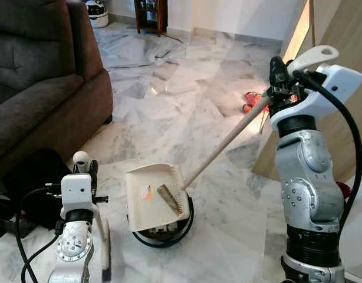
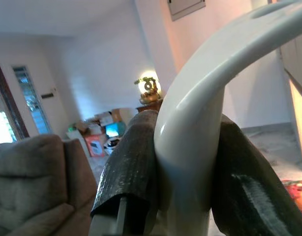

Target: Sweep floor

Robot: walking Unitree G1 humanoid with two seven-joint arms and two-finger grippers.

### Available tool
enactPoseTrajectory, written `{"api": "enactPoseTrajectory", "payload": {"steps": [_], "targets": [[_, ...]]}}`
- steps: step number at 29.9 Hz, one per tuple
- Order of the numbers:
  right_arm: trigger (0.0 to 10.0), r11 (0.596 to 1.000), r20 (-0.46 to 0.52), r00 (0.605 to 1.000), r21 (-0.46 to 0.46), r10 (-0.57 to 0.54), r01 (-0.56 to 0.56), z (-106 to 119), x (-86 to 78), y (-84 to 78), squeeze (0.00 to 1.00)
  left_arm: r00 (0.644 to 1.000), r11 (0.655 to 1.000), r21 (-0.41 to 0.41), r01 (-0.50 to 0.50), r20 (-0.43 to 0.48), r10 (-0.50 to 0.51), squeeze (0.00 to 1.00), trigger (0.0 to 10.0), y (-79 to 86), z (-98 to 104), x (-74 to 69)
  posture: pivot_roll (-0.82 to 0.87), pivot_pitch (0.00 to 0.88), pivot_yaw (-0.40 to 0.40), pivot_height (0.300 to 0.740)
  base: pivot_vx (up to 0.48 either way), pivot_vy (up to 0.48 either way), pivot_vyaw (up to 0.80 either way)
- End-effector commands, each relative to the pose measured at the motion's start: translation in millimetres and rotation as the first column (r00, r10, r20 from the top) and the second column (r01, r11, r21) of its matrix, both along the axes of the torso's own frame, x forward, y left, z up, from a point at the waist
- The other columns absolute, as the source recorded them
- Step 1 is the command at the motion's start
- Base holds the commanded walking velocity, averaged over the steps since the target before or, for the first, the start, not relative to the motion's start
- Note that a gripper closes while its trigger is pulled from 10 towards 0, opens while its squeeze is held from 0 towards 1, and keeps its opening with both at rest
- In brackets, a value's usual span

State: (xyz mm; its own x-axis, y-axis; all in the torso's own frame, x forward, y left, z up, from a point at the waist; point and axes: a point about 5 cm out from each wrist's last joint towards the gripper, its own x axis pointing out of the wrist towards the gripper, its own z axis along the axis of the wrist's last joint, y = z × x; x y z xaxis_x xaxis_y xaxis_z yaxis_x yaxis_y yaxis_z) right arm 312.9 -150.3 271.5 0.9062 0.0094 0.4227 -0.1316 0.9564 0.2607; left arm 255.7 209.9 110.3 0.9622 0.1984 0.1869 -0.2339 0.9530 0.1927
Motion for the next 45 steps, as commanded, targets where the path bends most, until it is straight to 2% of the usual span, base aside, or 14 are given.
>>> {"api": "enactPoseTrajectory", "payload": {"steps": [1,13,30,45], "targets": [[10.0,1.000,0.082,0.997,0.022,0.010,-0.012,15.1,-6.7,1.3,0.00,0.999,1.000,0.021,0.007,0.040,-0.008,0.00,10.0,0.3,7.5,-0.8,0.13,0.087,0.012,0.740,0.000,0.000,0.00],[10.0,1.000,0.080,0.997,0.023,0.016,-0.018,14.0,-7.2,3.0,0.00,0.999,1.000,0.019,0.014,0.037,-0.015,0.00,10.0,-1.4,7.3,0.6,0.13,0.068,0.013,0.740,0.000,0.000,0.00],[10.0,1.000,0.076,0.997,0.017,0.016,-0.018,15.1,-6.0,3.5,0.00,0.999,1.000,0.022,0.004,0.038,-0.004,0.00,10.0,0.2,8.7,1.2,0.13,0.092,0.012,0.740,0.000,0.000,0.00],[10.0,1.000,0.077,0.997,0.020,0.022,-0.023,13.7,-6.8,4.7,0.00,0.999,1.000,0.027,0.010,0.038,-0.011,0.00,10.0,-0.4,8.2,1.0,0.13,0.064,0.013,0.740,0.277,0.000,0.00]]}}
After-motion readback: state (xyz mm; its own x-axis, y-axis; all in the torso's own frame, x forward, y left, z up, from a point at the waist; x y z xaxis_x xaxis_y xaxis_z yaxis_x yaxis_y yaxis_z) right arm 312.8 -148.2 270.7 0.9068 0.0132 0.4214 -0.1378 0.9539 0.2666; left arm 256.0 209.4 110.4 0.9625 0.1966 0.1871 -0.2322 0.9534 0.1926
